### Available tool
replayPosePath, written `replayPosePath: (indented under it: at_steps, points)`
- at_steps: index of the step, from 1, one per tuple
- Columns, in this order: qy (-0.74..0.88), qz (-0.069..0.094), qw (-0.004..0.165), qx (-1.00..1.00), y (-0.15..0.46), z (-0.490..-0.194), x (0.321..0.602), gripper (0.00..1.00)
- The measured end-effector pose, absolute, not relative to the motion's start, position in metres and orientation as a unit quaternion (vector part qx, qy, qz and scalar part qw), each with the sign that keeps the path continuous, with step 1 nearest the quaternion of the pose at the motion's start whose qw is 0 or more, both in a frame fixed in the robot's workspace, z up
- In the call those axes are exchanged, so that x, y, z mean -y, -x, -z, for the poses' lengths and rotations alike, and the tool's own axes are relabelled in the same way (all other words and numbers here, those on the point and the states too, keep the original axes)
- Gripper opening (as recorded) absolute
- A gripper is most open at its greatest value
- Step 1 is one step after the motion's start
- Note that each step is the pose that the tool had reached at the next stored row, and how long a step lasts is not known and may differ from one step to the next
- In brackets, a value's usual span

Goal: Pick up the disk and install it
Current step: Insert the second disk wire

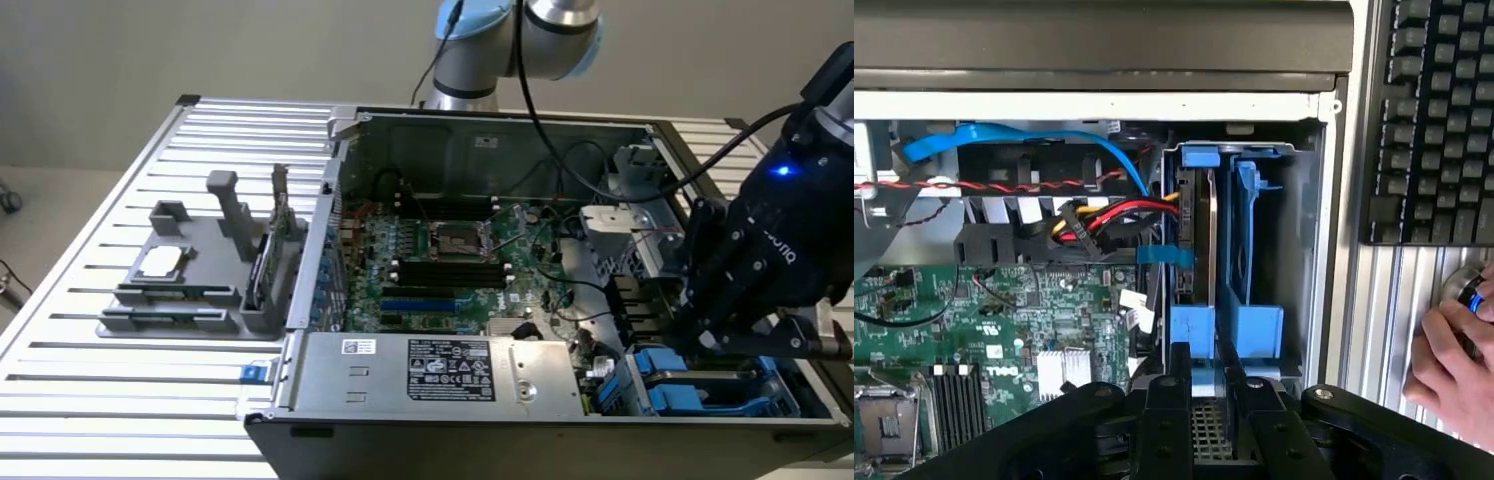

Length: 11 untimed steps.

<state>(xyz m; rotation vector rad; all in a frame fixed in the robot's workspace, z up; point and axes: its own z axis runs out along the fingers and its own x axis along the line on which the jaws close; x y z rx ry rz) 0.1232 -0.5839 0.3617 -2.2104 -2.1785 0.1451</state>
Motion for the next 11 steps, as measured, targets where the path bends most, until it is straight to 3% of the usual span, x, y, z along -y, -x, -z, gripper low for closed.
replayPosePath:
  at_steps: [4, 11]
  points:
    - [0.711, -0.046, 0.018, 0.701, -0.1174, -0.3667, 0.5839, 0.11]
    - [0.711, -0.046, 0.018, 0.701, -0.1175, -0.3669, 0.5838, 0.11]
